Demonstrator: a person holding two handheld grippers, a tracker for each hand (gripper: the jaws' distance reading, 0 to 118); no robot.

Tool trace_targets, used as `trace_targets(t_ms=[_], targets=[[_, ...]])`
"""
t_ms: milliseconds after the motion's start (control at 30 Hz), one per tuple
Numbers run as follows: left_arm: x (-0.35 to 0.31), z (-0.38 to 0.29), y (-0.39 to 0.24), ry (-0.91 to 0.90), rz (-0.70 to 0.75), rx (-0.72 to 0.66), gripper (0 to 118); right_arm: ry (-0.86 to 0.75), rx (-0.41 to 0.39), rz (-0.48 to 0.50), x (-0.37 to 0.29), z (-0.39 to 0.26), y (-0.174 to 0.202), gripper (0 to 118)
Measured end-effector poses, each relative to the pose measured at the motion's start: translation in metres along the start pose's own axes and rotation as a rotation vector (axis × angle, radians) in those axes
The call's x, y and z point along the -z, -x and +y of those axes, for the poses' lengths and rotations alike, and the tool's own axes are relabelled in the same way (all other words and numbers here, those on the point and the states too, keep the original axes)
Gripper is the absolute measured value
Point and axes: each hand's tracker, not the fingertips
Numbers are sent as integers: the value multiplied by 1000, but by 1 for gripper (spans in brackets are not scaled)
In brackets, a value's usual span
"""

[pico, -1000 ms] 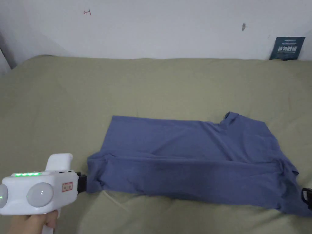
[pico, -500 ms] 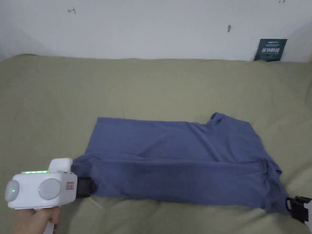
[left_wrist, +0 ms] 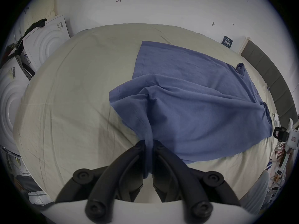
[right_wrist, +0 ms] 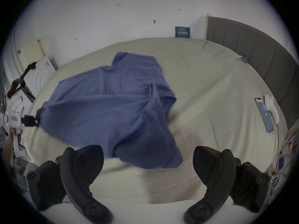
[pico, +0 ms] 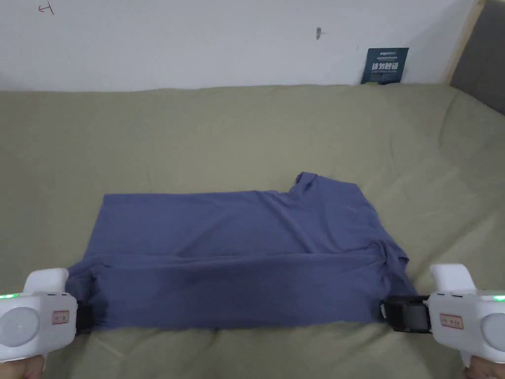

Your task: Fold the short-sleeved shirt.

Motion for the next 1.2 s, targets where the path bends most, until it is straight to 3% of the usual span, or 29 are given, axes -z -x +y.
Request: trace_targets(t_ms=[33, 67, 100, 167, 600, 1200], targets=[[-1, 0, 0, -1, 1, -2, 9, 22, -2, -1, 6, 1, 0, 82], [-3, 0, 2, -1, 1, -3, 9, 23, 4, 0, 8, 1, 0, 41], [-3, 1, 2, 0, 0, -3, 9, 23, 5, -14, 8, 0, 0, 19], [-5, 0, 2, -1, -5, -7, 9, -16, 11, 32, 2, -1, -3, 13], [-51, -14, 19, 0, -17, 7, 5, -46, -4, 43, -48, -10, -2, 12], [-117, -112, 45, 47, -64, -17, 5, 29, 21, 99, -95, -96, -14, 13]])
